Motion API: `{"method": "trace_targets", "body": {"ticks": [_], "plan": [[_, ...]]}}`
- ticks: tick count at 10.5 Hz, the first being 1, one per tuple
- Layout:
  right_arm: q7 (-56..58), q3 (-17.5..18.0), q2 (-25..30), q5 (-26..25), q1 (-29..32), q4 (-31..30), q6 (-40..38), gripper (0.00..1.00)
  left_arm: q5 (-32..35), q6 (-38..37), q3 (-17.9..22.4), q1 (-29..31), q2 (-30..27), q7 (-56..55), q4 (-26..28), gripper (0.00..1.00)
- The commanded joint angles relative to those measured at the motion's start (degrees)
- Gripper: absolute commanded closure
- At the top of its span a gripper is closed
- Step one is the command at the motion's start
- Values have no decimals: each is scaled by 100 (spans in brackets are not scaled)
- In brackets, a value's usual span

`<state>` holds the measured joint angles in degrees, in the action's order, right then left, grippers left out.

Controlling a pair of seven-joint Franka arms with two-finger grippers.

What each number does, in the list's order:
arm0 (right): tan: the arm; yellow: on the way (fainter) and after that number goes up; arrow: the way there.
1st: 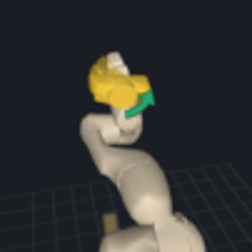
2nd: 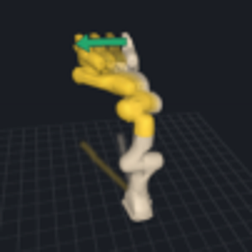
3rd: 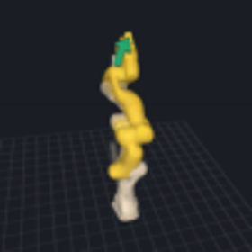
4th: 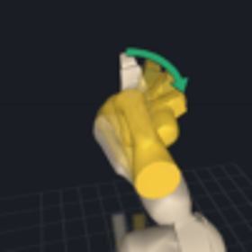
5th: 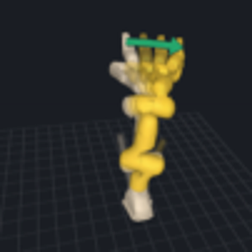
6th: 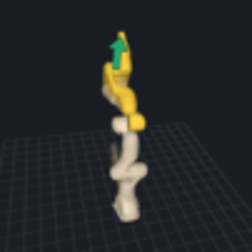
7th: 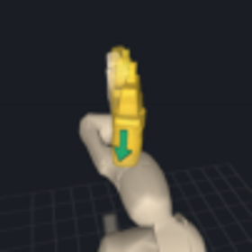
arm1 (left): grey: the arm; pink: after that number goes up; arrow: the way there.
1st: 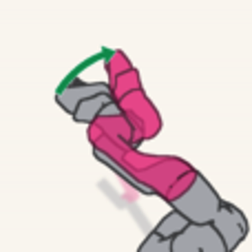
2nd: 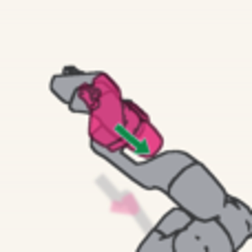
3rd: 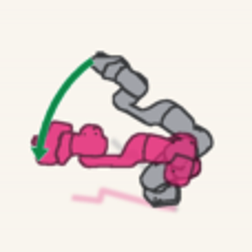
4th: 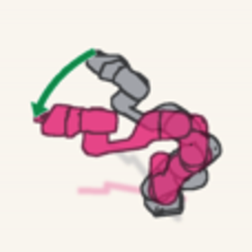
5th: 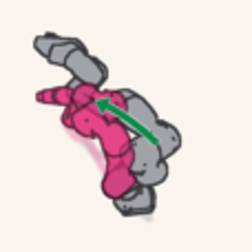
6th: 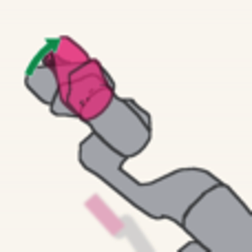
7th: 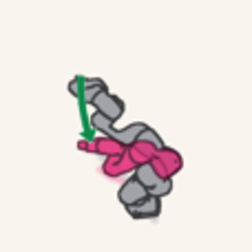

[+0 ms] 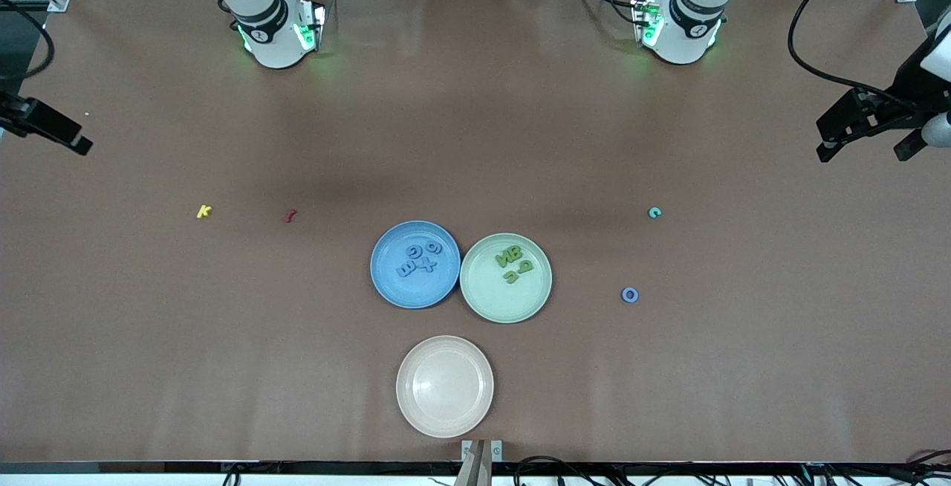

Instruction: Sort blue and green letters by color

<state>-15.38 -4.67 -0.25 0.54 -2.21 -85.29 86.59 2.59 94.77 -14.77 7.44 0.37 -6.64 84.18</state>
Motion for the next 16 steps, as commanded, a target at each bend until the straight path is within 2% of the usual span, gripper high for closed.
{"method": "trace_targets", "body": {"ticks": [1, 8, 11, 16], "plan": [[139, 28, -2, -160, -104, -119, 174, 0, -153, -213, 668, -638, -133, 233, 134, 0], [299, 168, -72, -142, -51, -119, 235, 0, -153, -854, 660, -673, -213, 470, 107, 0], [464, 352, -98, -151, -51, -119, 227, 0, -179, -881, 669, -700, -213, 752, 98, 0], [668, 362, -98, -160, -42, -119, 218, 0, -452, -872, 748, -779, -151, 752, 37, 0]]}}
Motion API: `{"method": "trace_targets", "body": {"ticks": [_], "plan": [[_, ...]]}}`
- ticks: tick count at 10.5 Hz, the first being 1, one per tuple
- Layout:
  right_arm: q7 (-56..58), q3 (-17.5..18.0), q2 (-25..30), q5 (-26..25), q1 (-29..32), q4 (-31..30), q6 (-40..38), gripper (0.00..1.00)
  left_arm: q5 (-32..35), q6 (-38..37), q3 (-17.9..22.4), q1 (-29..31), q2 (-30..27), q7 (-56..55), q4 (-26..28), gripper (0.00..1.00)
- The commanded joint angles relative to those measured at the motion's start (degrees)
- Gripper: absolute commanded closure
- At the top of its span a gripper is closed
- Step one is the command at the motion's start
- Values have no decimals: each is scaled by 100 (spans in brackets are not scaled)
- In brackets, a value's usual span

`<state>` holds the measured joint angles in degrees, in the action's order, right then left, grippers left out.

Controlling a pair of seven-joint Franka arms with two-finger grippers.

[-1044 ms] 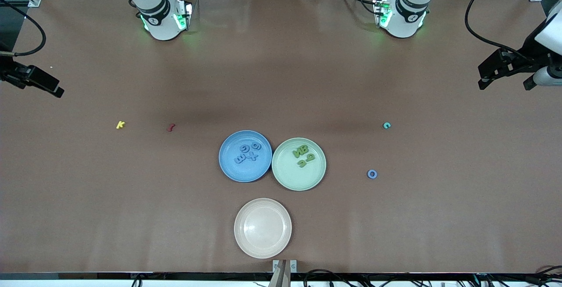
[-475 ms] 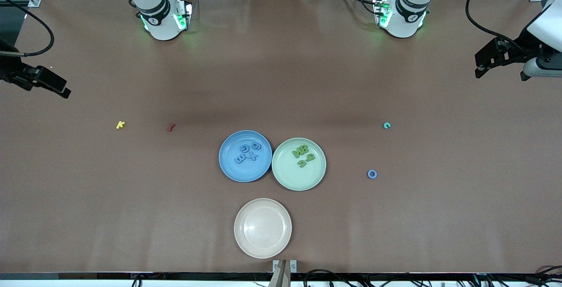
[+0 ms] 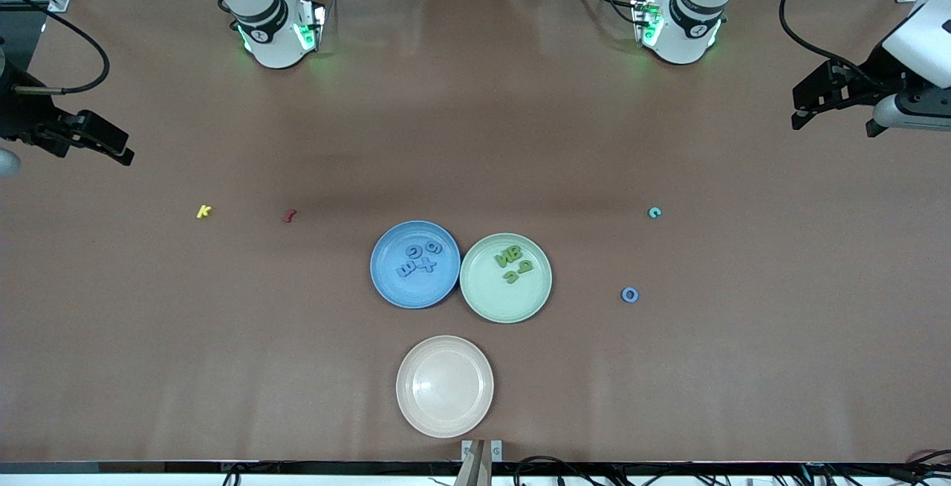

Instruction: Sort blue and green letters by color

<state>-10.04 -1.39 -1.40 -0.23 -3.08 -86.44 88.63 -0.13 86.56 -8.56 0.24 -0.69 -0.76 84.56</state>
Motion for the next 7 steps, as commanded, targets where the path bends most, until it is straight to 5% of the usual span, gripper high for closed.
{"method": "trace_targets", "body": {"ticks": [1, 7], "plan": [[160, 34, 17, -91, 44, 5, 5, 0, -189, -51, 135, -51, -46, 163, 0, 0], [354, 16, 17, -127, 62, 49, -56, 0, -181, -51, 214, -42, -81, 50, 8, 0]]}}
